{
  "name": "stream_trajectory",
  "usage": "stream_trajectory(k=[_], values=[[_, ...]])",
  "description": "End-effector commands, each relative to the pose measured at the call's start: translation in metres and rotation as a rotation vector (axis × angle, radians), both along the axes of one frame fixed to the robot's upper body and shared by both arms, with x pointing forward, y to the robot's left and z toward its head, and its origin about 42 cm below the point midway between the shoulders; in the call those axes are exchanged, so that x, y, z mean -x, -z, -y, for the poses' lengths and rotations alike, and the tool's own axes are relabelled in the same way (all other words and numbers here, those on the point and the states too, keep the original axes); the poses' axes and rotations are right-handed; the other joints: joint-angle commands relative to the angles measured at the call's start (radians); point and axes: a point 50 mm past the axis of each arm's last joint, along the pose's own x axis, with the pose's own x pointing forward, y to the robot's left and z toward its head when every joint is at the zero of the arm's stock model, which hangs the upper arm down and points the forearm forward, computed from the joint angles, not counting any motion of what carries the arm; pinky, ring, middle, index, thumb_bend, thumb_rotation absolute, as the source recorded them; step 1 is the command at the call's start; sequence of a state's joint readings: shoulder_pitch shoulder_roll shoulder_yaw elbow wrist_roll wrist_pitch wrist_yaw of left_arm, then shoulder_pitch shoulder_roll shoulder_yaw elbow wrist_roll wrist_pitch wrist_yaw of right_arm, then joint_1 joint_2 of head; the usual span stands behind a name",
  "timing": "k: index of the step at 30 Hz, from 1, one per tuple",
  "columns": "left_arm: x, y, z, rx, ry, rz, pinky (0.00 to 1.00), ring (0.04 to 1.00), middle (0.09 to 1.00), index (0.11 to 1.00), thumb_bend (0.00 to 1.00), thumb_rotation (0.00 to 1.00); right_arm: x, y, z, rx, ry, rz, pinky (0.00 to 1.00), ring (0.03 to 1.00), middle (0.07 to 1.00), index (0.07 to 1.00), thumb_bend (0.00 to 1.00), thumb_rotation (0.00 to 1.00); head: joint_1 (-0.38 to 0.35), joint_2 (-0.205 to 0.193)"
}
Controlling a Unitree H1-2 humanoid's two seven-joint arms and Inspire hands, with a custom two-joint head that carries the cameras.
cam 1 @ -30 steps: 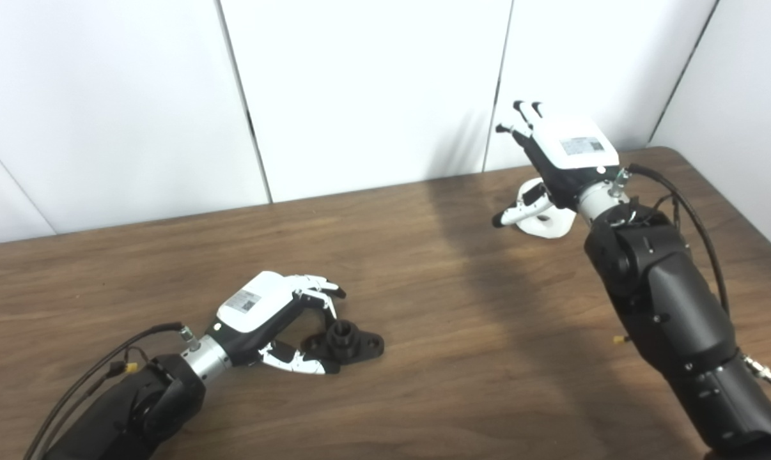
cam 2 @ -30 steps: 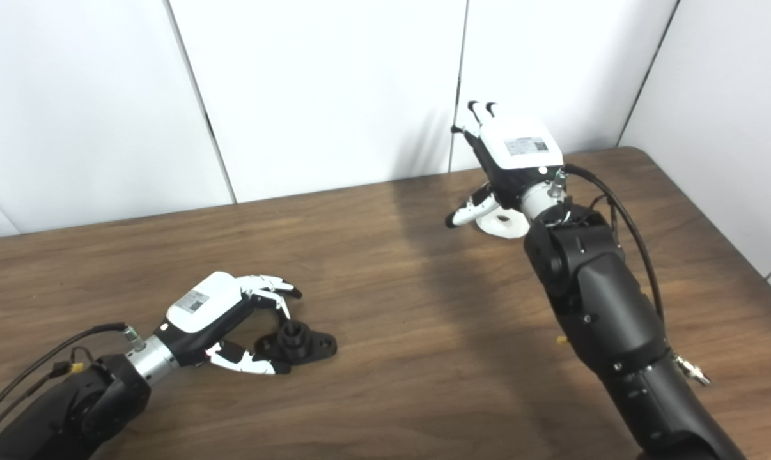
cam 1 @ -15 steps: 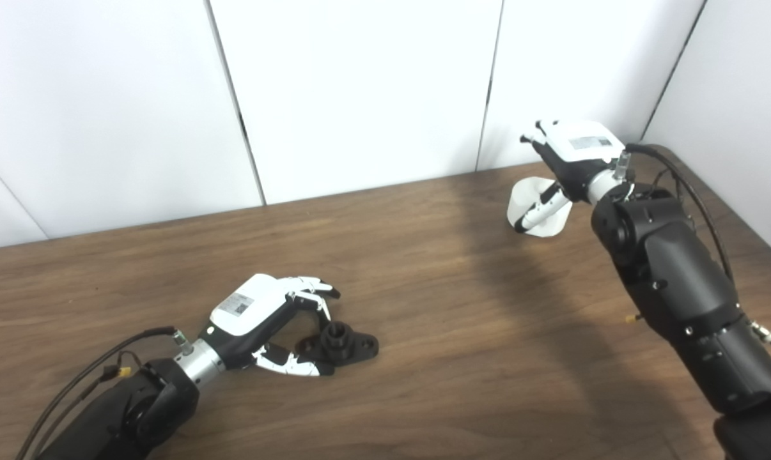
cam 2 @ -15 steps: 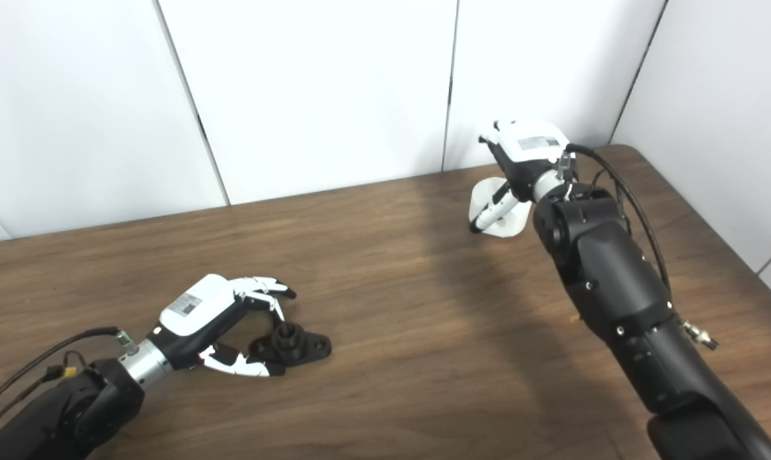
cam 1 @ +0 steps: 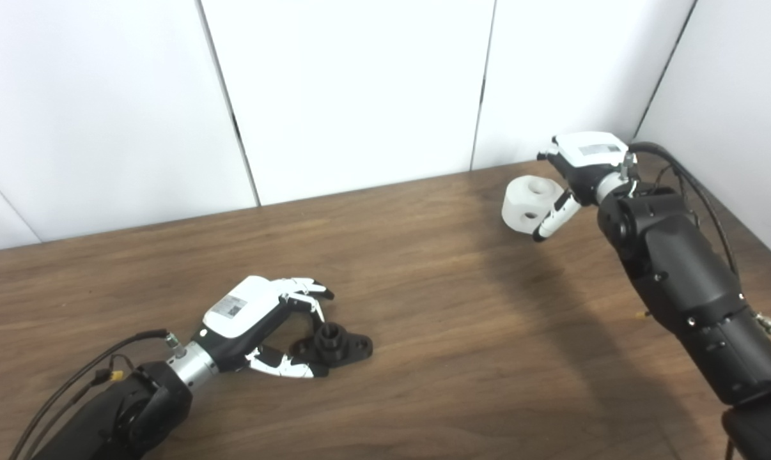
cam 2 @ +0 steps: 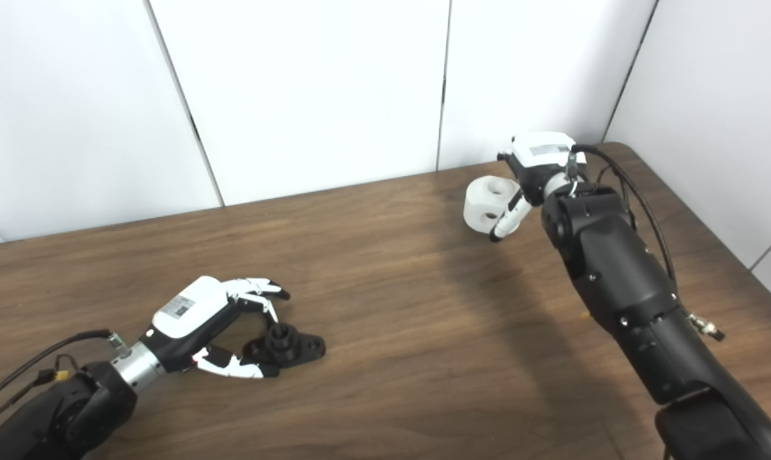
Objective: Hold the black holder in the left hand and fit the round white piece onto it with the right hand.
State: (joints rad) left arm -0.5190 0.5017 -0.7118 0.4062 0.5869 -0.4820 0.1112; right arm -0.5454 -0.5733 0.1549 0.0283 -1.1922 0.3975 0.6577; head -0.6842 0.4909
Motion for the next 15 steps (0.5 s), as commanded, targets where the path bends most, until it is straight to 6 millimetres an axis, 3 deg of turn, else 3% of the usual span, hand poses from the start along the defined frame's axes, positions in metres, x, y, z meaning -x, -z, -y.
stream_trajectory(k=[1,15], values=[[0.012,0.026,-0.039,-0.191,-0.026,-0.091,0.76,0.846,0.814,0.483,0.52,0.06,-0.007,-0.035,0.008,0.028,0.017,0.12,0.97,1.0,1.0,0.894,1.0,0.36,-0.001,0.001],[0.013,0.026,-0.038,-0.198,-0.019,-0.098,0.76,0.844,0.818,0.482,0.52,0.06,-0.013,-0.029,0.021,0.022,0.038,0.149,0.96,1.0,1.0,0.886,0.98,0.36,0.006,-0.001]])
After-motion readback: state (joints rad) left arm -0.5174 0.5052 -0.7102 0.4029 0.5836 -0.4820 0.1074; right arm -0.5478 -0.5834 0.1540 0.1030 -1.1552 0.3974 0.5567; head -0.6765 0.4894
